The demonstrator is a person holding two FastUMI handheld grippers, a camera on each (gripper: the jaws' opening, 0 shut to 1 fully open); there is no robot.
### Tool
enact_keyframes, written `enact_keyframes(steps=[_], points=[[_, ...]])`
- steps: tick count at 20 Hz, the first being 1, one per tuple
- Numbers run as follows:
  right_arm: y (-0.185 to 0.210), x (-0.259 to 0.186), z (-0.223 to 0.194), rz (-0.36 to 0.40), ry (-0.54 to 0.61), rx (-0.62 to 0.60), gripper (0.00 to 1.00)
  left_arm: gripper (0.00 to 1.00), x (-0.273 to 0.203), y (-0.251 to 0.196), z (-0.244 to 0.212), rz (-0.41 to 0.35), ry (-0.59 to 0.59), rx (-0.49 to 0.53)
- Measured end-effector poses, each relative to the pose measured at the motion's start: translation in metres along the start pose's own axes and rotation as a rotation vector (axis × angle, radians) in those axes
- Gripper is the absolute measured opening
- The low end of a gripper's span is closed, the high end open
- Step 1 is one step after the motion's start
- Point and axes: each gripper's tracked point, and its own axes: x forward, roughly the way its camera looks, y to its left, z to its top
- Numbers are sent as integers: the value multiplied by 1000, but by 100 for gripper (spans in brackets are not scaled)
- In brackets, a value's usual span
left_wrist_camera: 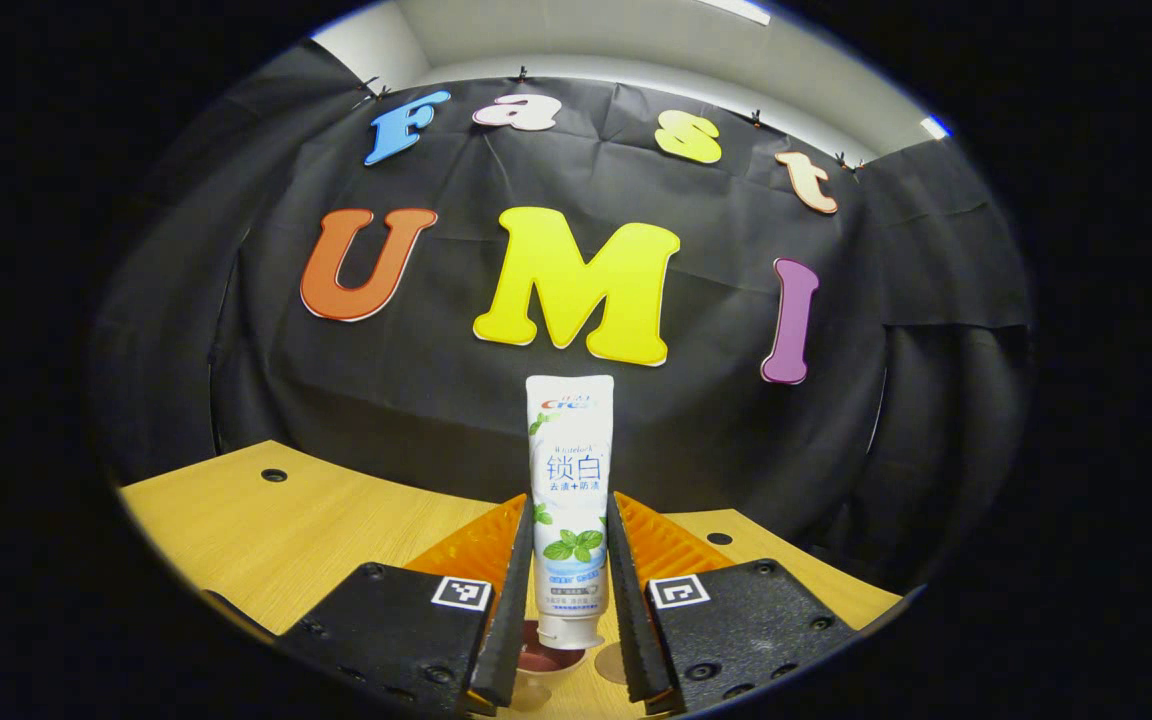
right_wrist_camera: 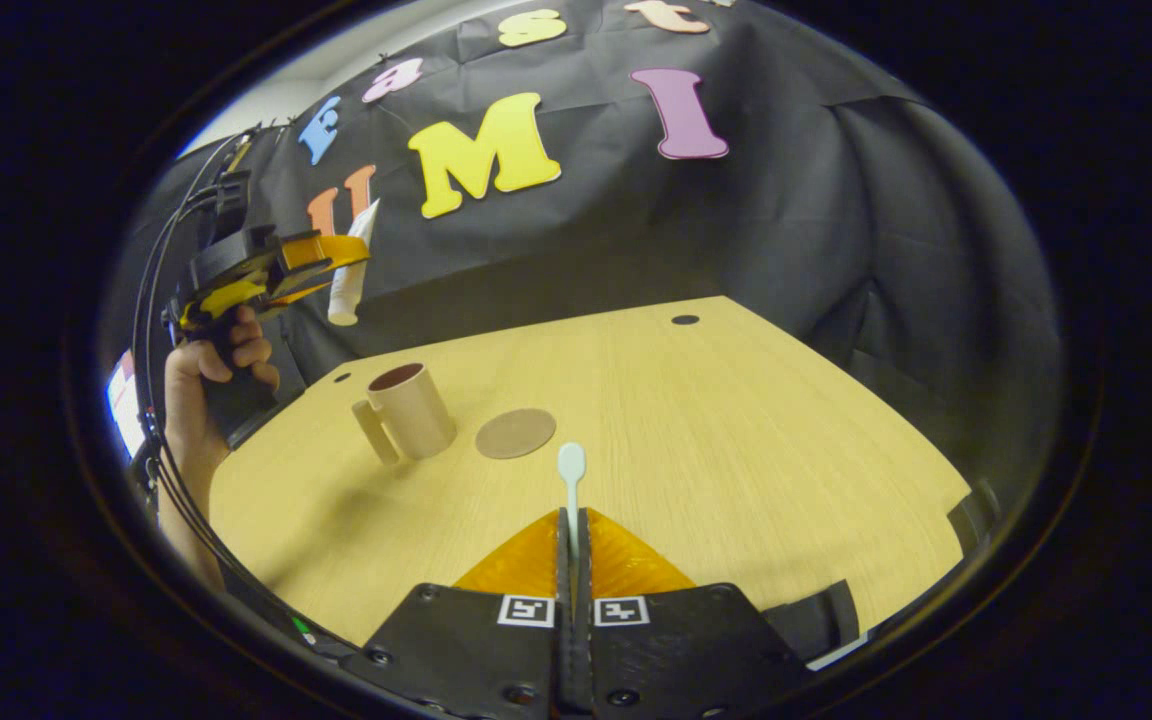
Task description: Put the toothbrush and toothpaste on the desktop into the cup, then pick up the cup and place it on the coaster on the desktop.
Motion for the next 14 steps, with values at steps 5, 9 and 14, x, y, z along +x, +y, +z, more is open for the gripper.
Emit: enact_keyframes(steps=[5, 9, 14], points=[[-4, 0, 0, -9, -2, 13, 0, 46, 5, 11, -20, 25, 49, -23], [-5, 2, -2, -10, 6, 16, 0, 46, 7, 14, -31, 35, 77, -23], [-2, 1, -4, -10, 5, 1, 0, 46, 7, 18, -38, 43, 90, -22]])
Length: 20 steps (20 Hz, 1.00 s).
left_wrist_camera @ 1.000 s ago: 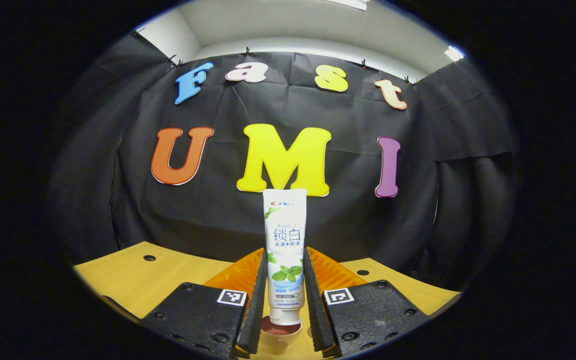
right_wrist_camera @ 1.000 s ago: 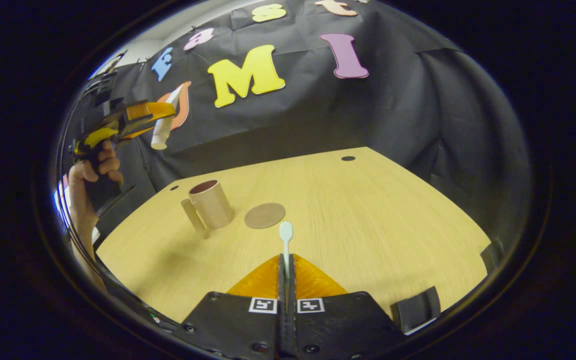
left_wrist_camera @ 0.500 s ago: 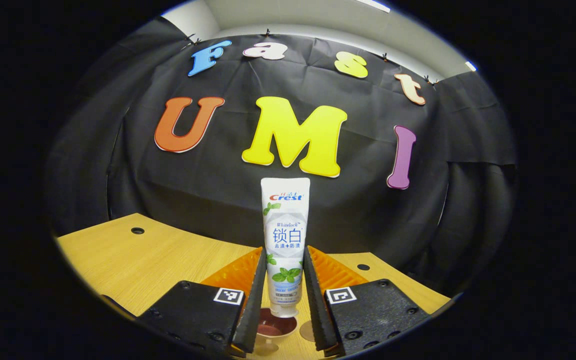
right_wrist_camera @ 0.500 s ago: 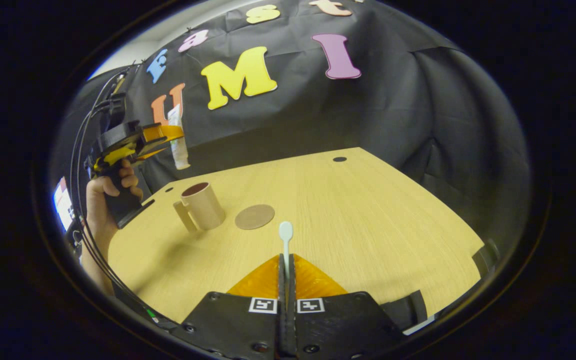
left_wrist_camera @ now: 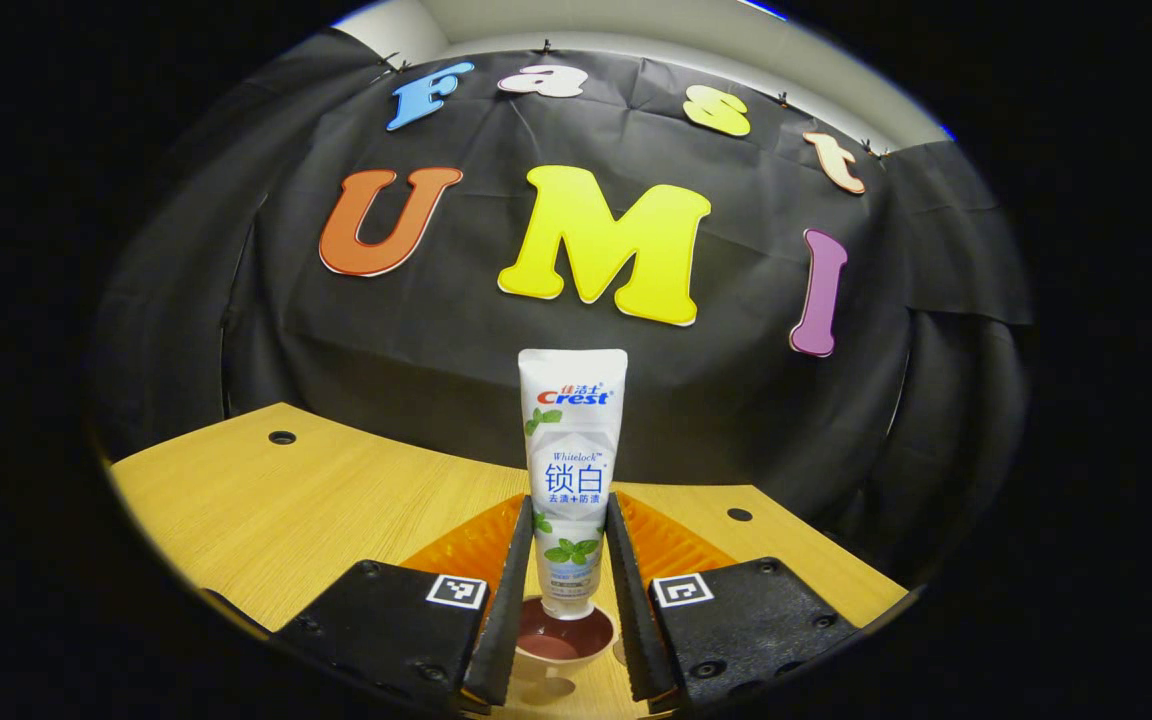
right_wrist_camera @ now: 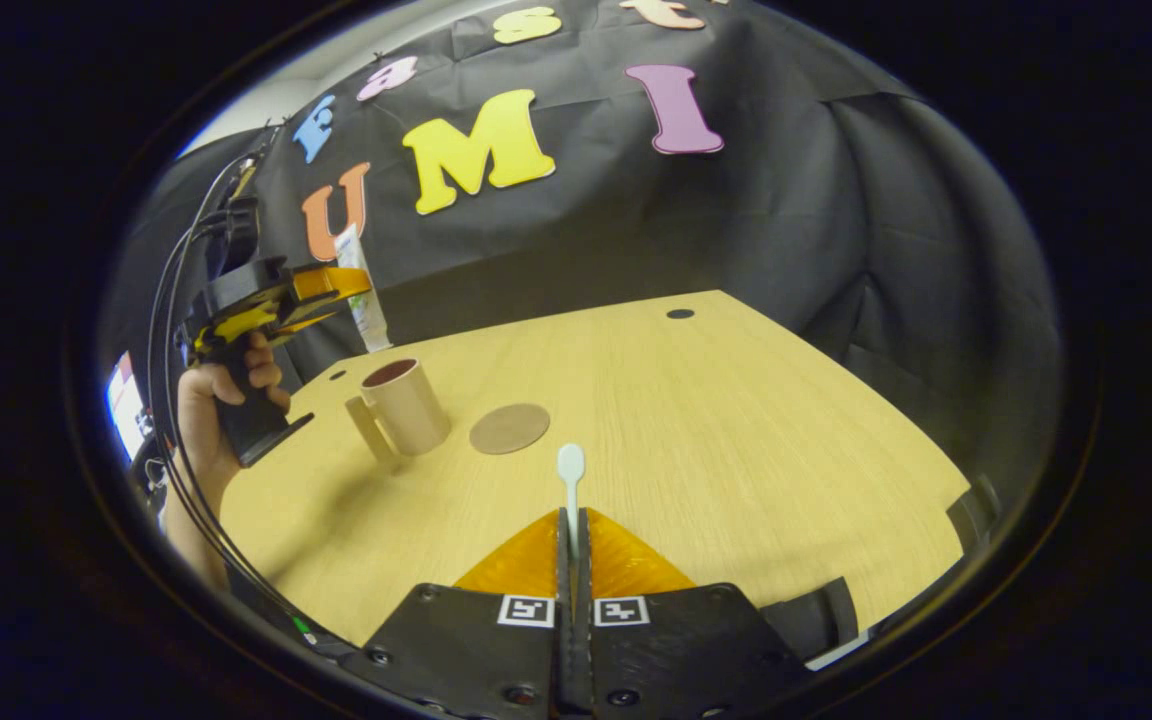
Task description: Put the toothbrush and toothpaste on the desktop into the cup, then pick up the cup and place it on the coaster on the desktop.
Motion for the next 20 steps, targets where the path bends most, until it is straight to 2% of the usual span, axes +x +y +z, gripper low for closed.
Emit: enact_keyframes(steps=[4, 8, 10, 11, 12, 13, 14, 20], points=[[1, 0, 0, -1, -1, 1, 0, 47, 0, 1, -7, 3, 22, 15], [4, 0, 0, 9, -7, -14, 0, 51, -4, 5, 3, 23, -12, 46], [11, 2, 8, 26, -15, -31, 0, 63, -11, 6, 9, 21, -25, 43], [14, 4, 12, 36, -24, -43, 0, 84, -15, 7, 11, 24, -31, 54], [19, 5, 19, 50, -36, -59, 0, 80, -20, 11, 14, 34, -37, 69], [26, 6, 28, 72, -60, -80, 0, 92, -23, 17, 18, 48, -47, 82], [36, 6, 40, 98, -90, -107, 0, 96, -28, 21, 23, 57, -60, 88], [130, 27, 114, 309, -269, -192, 0, 98, -66, 56, 31, 106, -80, 111]])
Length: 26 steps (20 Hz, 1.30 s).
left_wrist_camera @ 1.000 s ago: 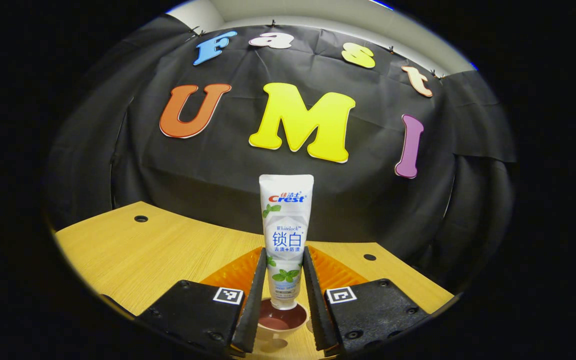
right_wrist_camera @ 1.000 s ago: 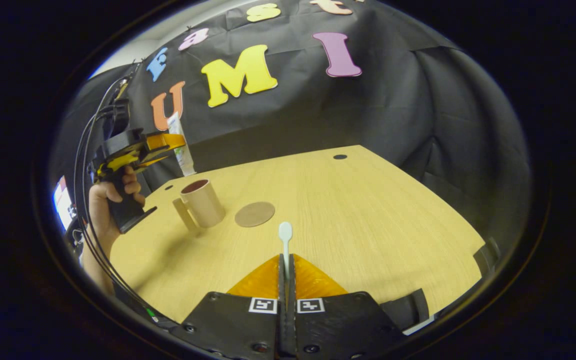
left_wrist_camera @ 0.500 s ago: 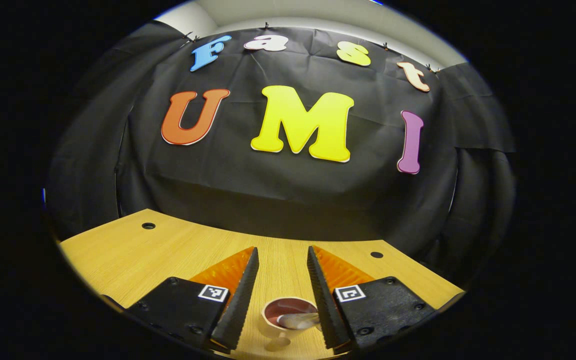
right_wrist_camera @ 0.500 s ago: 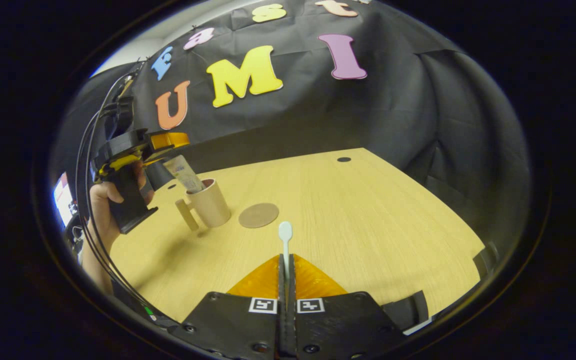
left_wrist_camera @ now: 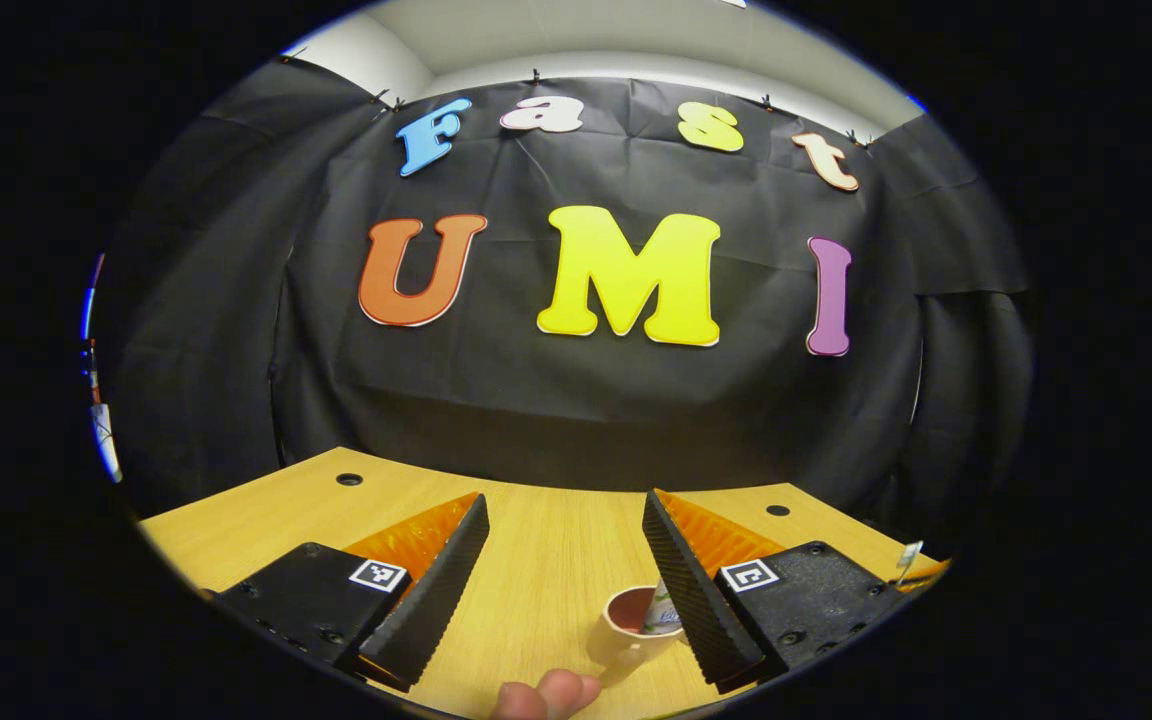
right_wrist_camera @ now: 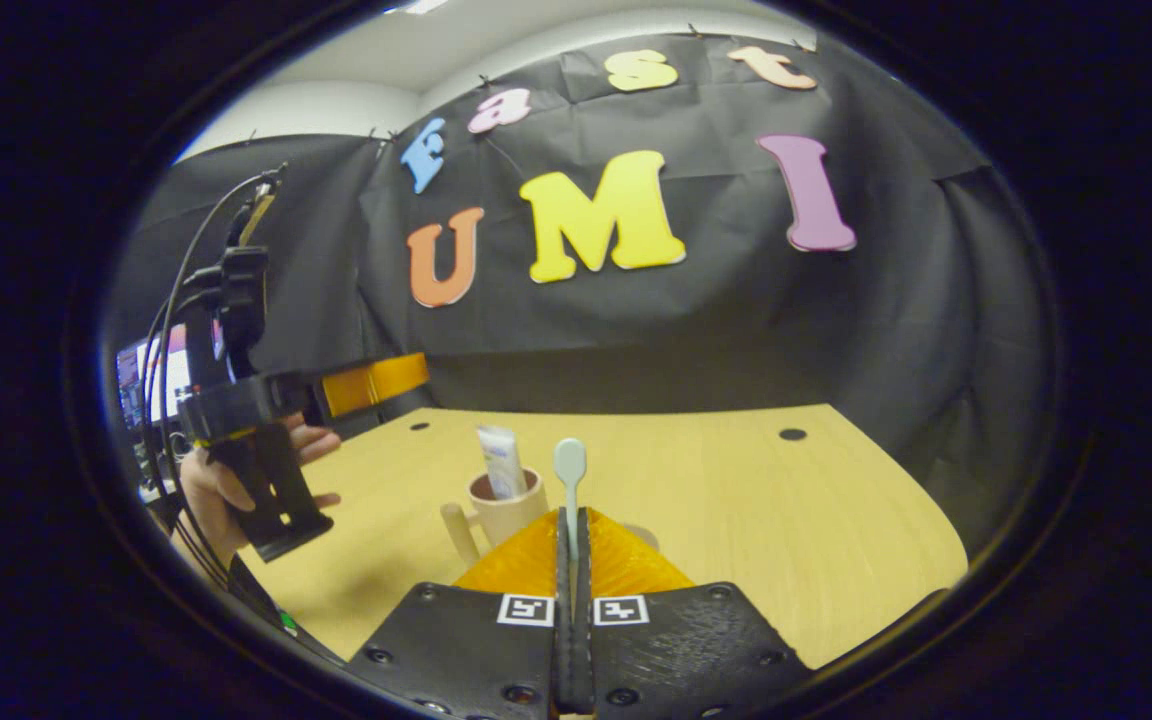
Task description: Put the toothbrush and toothpaste on the desktop into the cup, then pick up the cup and place it on the coaster on the desktop.
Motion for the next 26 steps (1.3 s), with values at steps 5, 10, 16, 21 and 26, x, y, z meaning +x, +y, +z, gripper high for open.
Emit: enact_keyframes(steps=[5, 10, 16, 21, 26], points=[[68, 52, 47, 163, -163, -37, 0, 98, -28, 34, -16, 36, 24, 7], [95, 100, 82, 200, -312, -45, 0, 98, -44, 58, -27, 75, 48, 16], [94, 148, 70, 168, -284, -56, 0, 98, -47, 80, -43, 108, 82, -9], [94, 152, 61, 170, -264, -66, 0, 98, -43, 82, -54, 104, 116, -24], [89, 142, 52, 180, -252, -92, 72, 98, -46, 77, -47, 101, 105, -4]])
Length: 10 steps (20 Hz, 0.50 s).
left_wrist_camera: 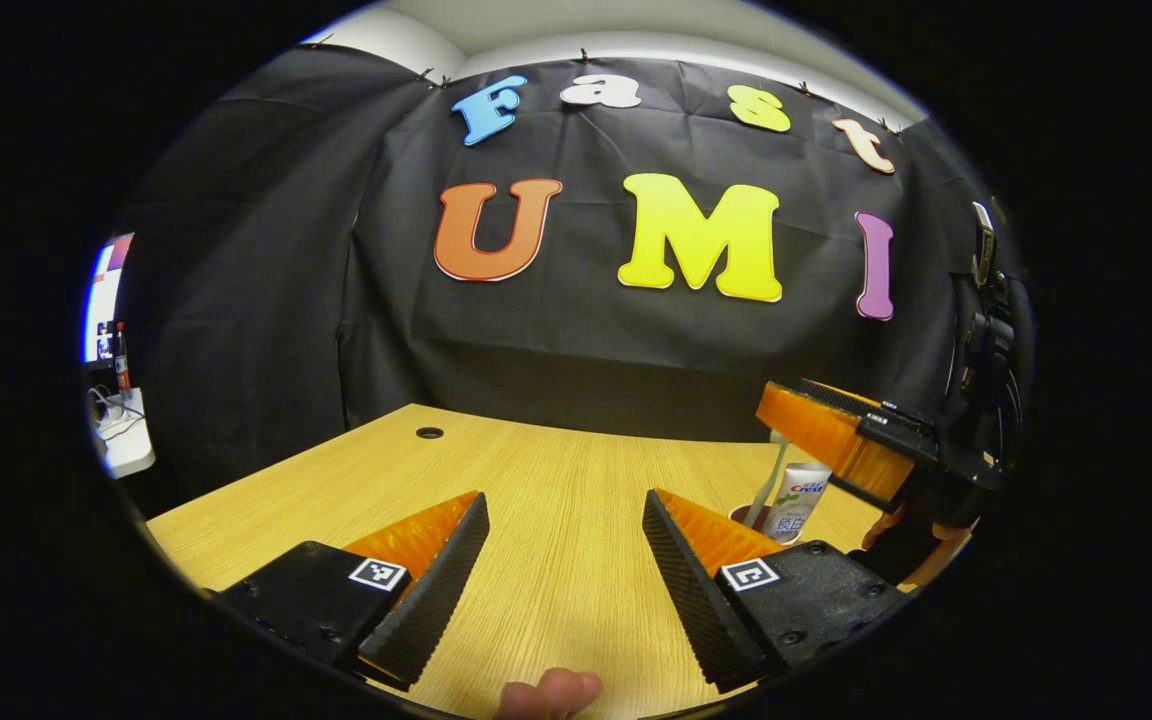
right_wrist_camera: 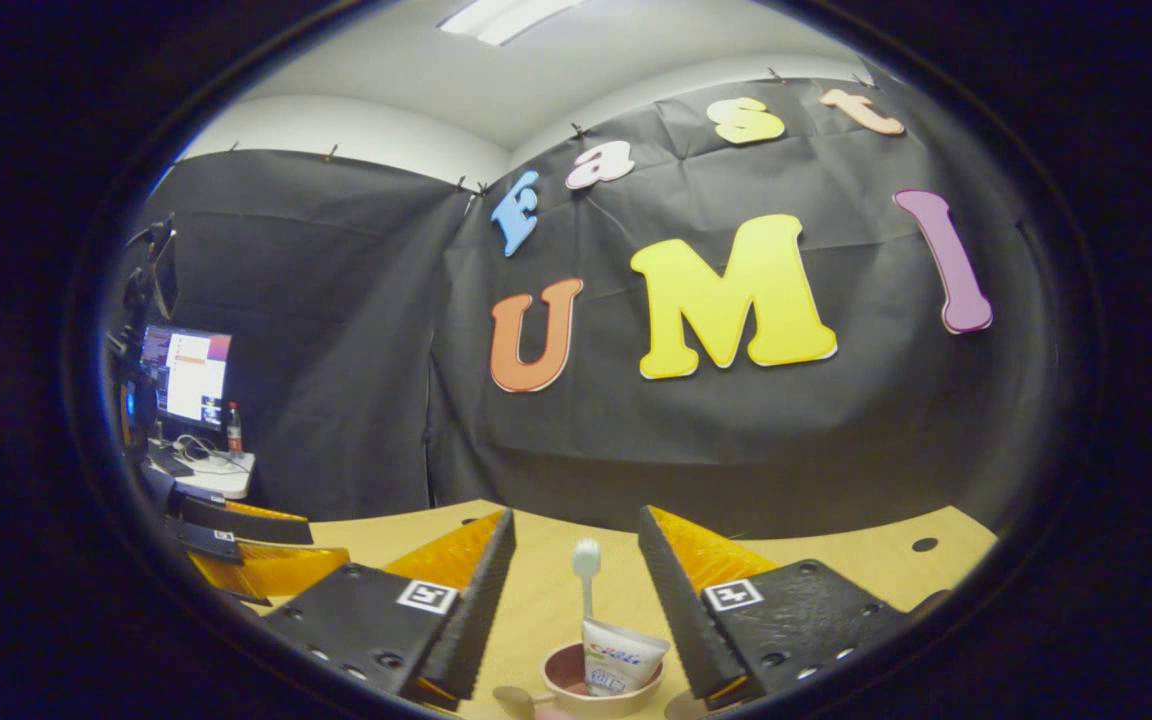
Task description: Put the toothbrush and toothpaste on the desktop into the cup, then pick up the cup and place it on the coaster on the desktop.
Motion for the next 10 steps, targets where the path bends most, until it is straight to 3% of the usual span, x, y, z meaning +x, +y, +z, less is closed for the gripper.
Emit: enact_keyframes(steps=[2, 5, 10], points=[[-4, -9, 9, -17, -19, 7, 95, 98, -3, -5, 7, -3, -12, 14], [-12, -30, 27, -39, -51, 10, 95, 98, -9, -12, 20, -7, -37, 31], [-71, -100, 34, -218, -34, -100, 95, 98, -13, -20, 68, -25, -68, 49]])
